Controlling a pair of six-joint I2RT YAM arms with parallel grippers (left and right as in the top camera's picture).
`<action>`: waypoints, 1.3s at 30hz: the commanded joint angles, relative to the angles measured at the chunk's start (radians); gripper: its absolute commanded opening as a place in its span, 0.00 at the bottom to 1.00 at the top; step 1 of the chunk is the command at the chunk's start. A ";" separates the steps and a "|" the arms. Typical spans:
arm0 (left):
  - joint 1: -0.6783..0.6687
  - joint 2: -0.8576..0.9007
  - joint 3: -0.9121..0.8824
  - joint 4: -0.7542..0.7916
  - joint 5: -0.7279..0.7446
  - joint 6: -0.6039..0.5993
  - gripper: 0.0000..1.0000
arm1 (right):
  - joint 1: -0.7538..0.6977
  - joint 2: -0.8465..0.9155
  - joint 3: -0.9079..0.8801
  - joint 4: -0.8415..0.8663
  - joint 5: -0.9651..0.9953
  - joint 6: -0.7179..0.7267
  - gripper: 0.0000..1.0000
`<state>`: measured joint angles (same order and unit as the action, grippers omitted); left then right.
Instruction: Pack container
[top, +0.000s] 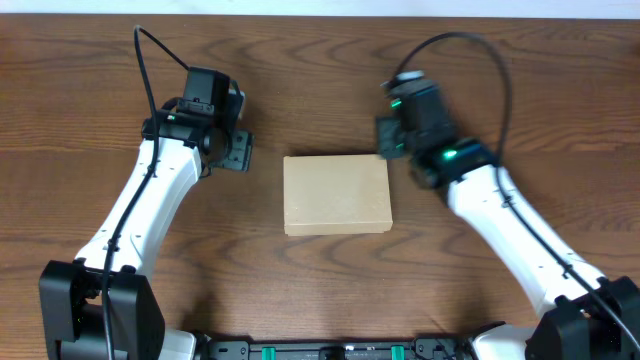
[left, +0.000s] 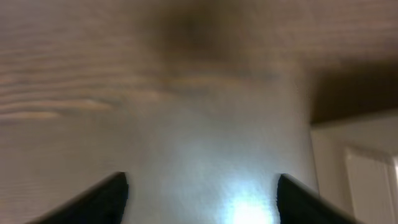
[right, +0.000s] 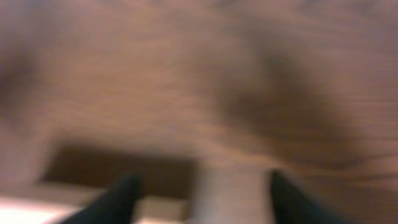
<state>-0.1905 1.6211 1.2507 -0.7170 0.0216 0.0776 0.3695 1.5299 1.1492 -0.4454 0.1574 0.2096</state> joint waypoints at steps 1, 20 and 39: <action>0.002 -0.022 0.008 0.069 -0.113 0.006 0.86 | -0.139 -0.017 0.015 0.027 0.056 -0.113 0.93; -0.009 -0.403 -0.401 0.362 -0.088 -0.149 0.96 | -0.505 -0.320 -0.371 0.239 -0.134 -0.159 0.97; -0.040 -1.323 -0.713 0.113 -0.261 -0.277 0.95 | -0.389 -0.975 -0.770 -0.054 -0.253 -0.196 0.99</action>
<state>-0.2264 0.3157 0.5400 -0.5892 -0.2005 -0.1871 -0.0296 0.5659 0.3859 -0.4862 -0.0978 0.0288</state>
